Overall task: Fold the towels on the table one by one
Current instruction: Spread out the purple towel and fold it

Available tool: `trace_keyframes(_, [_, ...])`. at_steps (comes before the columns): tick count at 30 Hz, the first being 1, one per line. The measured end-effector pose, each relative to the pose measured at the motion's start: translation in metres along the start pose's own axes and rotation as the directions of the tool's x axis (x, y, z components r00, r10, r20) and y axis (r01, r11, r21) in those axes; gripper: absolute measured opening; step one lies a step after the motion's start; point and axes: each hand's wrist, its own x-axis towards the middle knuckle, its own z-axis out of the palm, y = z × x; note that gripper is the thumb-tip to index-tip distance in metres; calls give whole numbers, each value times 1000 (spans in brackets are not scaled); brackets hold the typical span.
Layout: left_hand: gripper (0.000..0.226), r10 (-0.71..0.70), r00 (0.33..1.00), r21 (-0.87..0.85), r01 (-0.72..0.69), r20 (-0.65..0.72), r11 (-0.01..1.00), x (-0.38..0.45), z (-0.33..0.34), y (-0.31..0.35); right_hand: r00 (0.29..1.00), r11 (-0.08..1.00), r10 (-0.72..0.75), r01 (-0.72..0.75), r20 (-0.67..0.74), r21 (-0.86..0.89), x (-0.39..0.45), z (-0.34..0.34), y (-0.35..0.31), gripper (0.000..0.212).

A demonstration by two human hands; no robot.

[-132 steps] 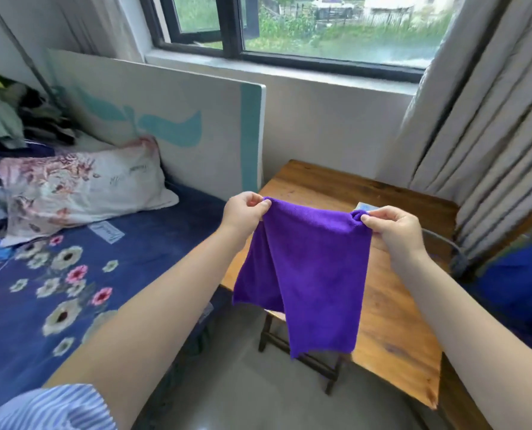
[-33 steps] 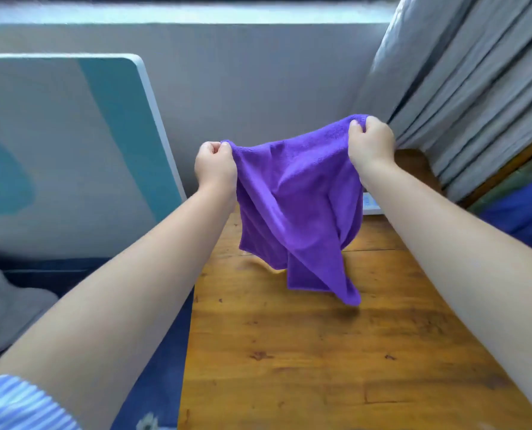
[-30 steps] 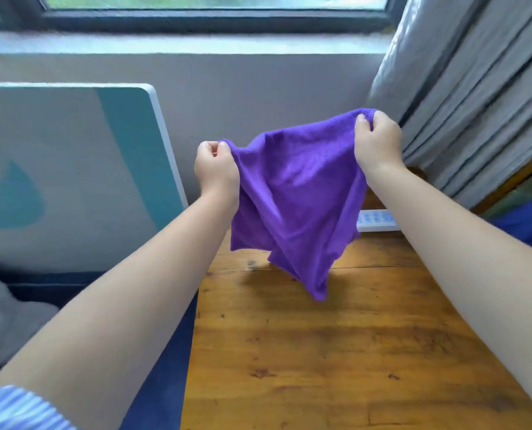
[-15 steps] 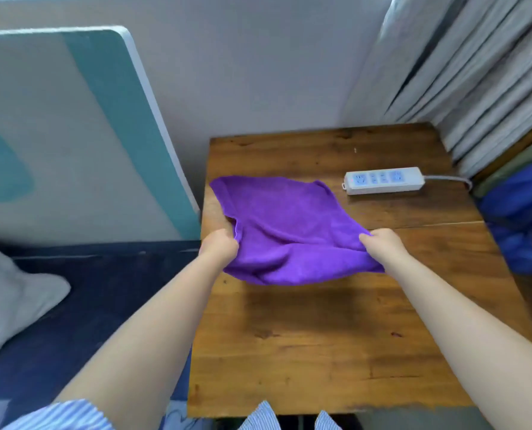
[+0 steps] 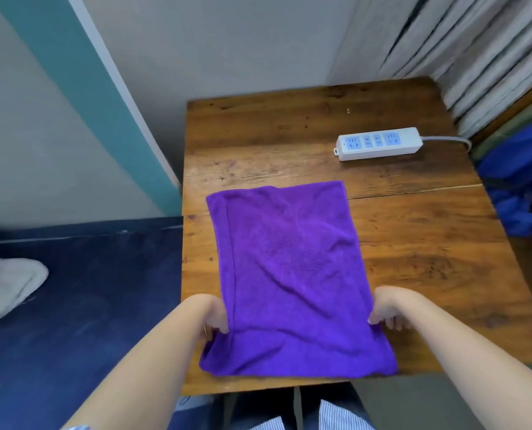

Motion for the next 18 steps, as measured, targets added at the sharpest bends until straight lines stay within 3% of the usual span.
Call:
trace_keyframes(1, [38,34,994,-38,-38,-106,999,4,-4,0,984,999,-33,37,-174,18,2,-6,-3,22])
trace_keyframes(3, [39,55,914,-120,-112,-401,986,13,-18,2,843,982,-44,136,-536,133,9,-20,-10,28])
trace_keyframes(5, [40,-21,812,-296,-189,-583,936,22,-29,4,708,924,5,267,-706,274,18,-32,-21,36])
trace_keyframes(7, [40,-118,755,-438,-240,-645,866,31,-36,11,667,861,74,332,-741,385,28,-41,-34,45])
trace_keyframes(11, [45,-259,728,-669,-350,-634,656,43,-43,22,658,700,226,403,-718,590,43,-53,-47,48])
trace_keyframes(14, [41,-297,724,-757,-459,-622,466,45,-51,23,658,687,223,418,-720,595,49,-63,-45,32])
trace_keyframes(16, [19,-278,717,-766,-557,-639,322,41,-57,23,617,640,197,508,-762,577,49,-64,-44,18])
trace_keyframes(18, [26,-241,735,-774,-607,-633,180,33,-60,23,586,569,174,596,-791,567,45,-61,-40,15])
